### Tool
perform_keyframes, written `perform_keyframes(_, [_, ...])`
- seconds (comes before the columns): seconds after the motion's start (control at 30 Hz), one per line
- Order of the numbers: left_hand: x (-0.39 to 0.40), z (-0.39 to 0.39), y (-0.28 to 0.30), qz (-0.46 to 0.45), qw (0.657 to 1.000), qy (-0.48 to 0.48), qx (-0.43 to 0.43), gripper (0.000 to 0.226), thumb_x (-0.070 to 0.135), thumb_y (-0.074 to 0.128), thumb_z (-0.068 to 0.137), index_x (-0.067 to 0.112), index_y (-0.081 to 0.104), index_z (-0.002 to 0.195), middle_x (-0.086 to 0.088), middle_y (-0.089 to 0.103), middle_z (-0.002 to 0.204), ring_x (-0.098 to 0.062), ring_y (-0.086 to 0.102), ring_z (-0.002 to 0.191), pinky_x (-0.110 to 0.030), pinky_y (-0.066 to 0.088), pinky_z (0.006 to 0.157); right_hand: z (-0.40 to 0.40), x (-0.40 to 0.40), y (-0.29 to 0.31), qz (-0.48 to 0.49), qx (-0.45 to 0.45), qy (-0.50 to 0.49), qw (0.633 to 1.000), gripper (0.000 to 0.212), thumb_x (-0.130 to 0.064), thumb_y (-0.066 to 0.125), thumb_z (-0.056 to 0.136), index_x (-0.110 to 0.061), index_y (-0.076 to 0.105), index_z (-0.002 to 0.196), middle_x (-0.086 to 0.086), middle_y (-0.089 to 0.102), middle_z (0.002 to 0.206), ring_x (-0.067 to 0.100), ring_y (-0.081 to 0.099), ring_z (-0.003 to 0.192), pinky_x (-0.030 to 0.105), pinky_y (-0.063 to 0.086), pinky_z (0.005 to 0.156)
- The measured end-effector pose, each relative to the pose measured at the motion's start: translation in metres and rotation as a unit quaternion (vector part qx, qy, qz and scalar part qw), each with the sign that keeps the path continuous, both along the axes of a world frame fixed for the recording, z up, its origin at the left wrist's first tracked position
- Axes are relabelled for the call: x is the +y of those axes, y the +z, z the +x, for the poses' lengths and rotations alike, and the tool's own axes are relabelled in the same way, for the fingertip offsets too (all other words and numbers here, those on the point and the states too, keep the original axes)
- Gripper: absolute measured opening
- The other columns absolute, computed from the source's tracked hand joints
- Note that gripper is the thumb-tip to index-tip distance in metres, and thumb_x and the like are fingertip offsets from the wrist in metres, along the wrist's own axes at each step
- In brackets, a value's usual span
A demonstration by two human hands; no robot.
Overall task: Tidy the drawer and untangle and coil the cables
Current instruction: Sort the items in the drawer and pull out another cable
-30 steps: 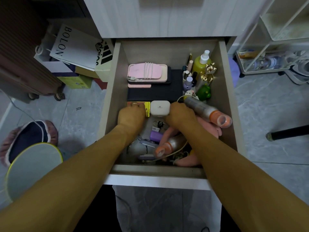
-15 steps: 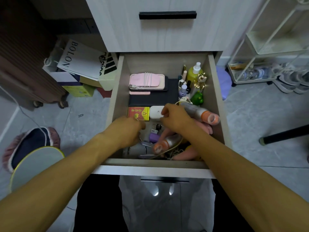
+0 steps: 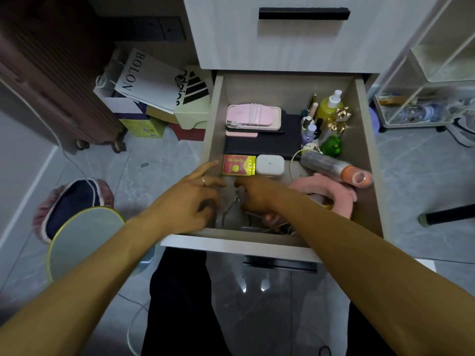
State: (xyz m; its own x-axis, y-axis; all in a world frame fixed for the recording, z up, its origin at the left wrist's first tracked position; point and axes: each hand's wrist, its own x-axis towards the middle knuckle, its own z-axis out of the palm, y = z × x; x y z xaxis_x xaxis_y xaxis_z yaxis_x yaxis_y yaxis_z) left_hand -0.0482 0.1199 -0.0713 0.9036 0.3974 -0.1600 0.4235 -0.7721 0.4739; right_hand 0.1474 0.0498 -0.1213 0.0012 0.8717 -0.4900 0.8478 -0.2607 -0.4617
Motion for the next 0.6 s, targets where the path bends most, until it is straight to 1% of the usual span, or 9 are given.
perform_keyframes(0.1, [0.0, -0.001, -0.002, -0.022, 1.0, 0.009, -0.011, 0.025, 0.022, 0.05, 0.074, 0.025, 0.073, 0.083, 0.008, 0.055, 0.136, -0.01, 0.009, 0.149, -0.04, 0.03, 0.116, -0.007, 0.007, -0.002, -0.03, -0.055, 0.043, 0.997, 0.051, -0.023, 0.068, 0.085, -0.023, 0.05, 0.132, 0.004, 0.06, 0.122, 0.023, 0.058, 0.102, 0.035, 0.051, 0.087])
perform_keyframes(0.17, [0.002, -0.002, -0.004, -0.019, 1.0, 0.001, -0.012, 0.026, 0.022, 0.05, 0.075, 0.024, 0.074, 0.085, 0.008, 0.056, 0.136, -0.011, 0.009, 0.149, -0.038, 0.03, 0.116, -0.009, 0.008, -0.006, -0.034, -0.071, 0.05, 0.996, 0.045, -0.025, 0.068, 0.085, -0.024, 0.052, 0.127, 0.004, 0.061, 0.116, 0.02, 0.056, 0.093, 0.033, 0.05, 0.08])
perform_keyframes(0.23, [0.002, -0.002, -0.004, -0.01, 1.0, -0.002, -0.009, 0.028, 0.022, 0.049, 0.075, 0.023, 0.075, 0.086, 0.006, 0.057, 0.134, -0.012, 0.01, 0.149, -0.036, 0.031, 0.115, -0.01, 0.007, -0.009, -0.034, -0.075, 0.046, 0.996, 0.044, -0.025, 0.067, 0.086, -0.024, 0.05, 0.127, 0.005, 0.061, 0.113, 0.019, 0.053, 0.088, 0.032, 0.045, 0.071])
perform_keyframes(0.33, [0.0, -0.001, -0.003, 0.018, 1.0, -0.01, 0.012, 0.032, 0.025, 0.047, 0.077, 0.023, 0.075, 0.092, 0.005, 0.058, 0.133, -0.015, 0.011, 0.149, -0.038, 0.029, 0.116, -0.007, 0.001, -0.006, -0.01, -0.109, 0.034, 0.993, 0.033, -0.021, 0.064, 0.088, -0.017, 0.057, 0.12, 0.008, 0.062, 0.111, 0.022, 0.057, 0.09, 0.034, 0.051, 0.076])
perform_keyframes(0.4, [-0.002, 0.001, -0.001, 0.071, 0.996, -0.027, 0.047, 0.031, 0.026, 0.05, 0.081, 0.026, 0.073, 0.101, 0.008, 0.06, 0.131, -0.017, 0.014, 0.148, -0.044, 0.016, 0.12, 0.0, -0.003, -0.002, 0.027, -0.134, 0.009, 0.991, 0.024, -0.019, 0.064, 0.087, -0.013, 0.061, 0.11, 0.009, 0.062, 0.108, 0.023, 0.058, 0.088, 0.033, 0.052, 0.077])
perform_keyframes(0.47, [-0.005, 0.006, 0.005, 0.143, 0.985, -0.048, 0.087, 0.029, 0.026, 0.056, 0.085, 0.029, 0.071, 0.109, 0.008, 0.063, 0.125, -0.018, 0.027, 0.143, -0.049, -0.002, 0.119, 0.008, -0.006, 0.0, 0.048, -0.132, -0.023, 0.99, 0.022, -0.019, 0.064, 0.086, -0.011, 0.063, 0.107, 0.011, 0.062, 0.108, 0.025, 0.059, 0.089, 0.032, 0.049, 0.075])
perform_keyframes(0.5, [-0.006, 0.009, 0.009, 0.184, 0.974, -0.062, 0.115, 0.03, 0.029, 0.056, 0.087, 0.031, 0.069, 0.114, 0.008, 0.065, 0.122, -0.018, 0.034, 0.138, -0.052, -0.007, 0.118, 0.011, -0.007, 0.0, 0.049, -0.127, -0.032, 0.99, 0.022, -0.019, 0.064, 0.087, -0.011, 0.063, 0.107, 0.011, 0.062, 0.108, 0.026, 0.06, 0.092, 0.032, 0.048, 0.075])
perform_keyframes(0.53, [-0.007, 0.013, 0.012, 0.23, 0.958, -0.077, 0.156, 0.031, 0.032, 0.054, 0.089, 0.032, 0.067, 0.118, 0.007, 0.065, 0.121, -0.017, 0.038, 0.134, -0.054, -0.011, 0.116, 0.014, -0.009, 0.001, 0.047, -0.119, -0.037, 0.991, 0.021, -0.02, 0.064, 0.087, -0.011, 0.064, 0.107, 0.012, 0.063, 0.109, 0.027, 0.061, 0.094, 0.032, 0.048, 0.075])
perform_keyframes(0.6, [-0.01, 0.026, 0.016, 0.32, 0.909, -0.111, 0.243, 0.031, 0.038, 0.053, 0.091, 0.034, 0.063, 0.12, 0.008, 0.067, 0.116, -0.019, 0.043, 0.129, -0.058, -0.012, 0.114, 0.017, -0.014, 0.001, 0.04, -0.088, -0.041, 0.994, 0.02, -0.019, 0.063, 0.089, -0.011, 0.065, 0.108, 0.012, 0.063, 0.111, 0.028, 0.06, 0.096, 0.033, 0.049, 0.079])
